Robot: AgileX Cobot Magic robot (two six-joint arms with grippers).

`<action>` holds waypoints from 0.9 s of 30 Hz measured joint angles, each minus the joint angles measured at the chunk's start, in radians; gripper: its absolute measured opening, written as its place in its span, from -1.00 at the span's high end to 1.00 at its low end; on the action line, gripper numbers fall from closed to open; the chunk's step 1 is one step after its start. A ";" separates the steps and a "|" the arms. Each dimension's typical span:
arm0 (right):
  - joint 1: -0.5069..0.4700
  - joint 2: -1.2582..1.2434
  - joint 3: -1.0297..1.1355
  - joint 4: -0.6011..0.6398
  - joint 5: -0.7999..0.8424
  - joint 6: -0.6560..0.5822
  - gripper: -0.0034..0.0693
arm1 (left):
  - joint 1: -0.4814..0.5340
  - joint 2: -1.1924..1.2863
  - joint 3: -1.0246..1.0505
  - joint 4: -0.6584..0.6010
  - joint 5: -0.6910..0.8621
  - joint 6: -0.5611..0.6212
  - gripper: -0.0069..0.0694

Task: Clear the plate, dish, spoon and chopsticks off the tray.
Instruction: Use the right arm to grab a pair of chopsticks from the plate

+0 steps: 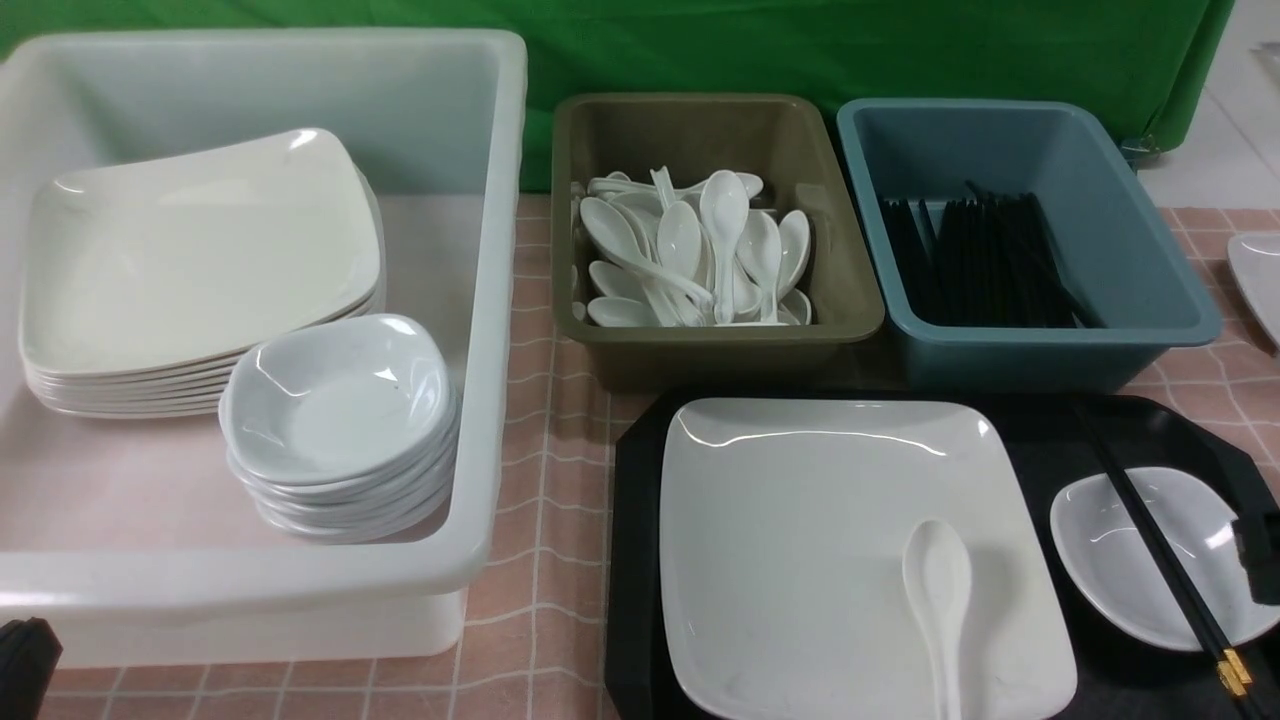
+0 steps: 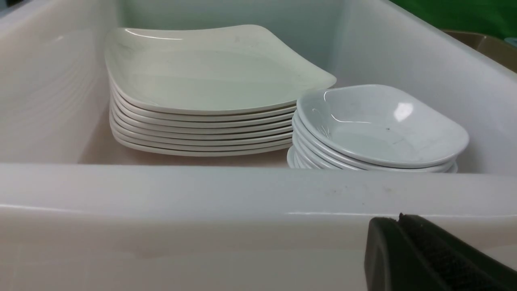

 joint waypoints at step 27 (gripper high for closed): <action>0.000 0.515 -0.145 -0.105 -0.065 -0.159 0.47 | 0.000 0.000 0.000 0.000 0.000 0.001 0.81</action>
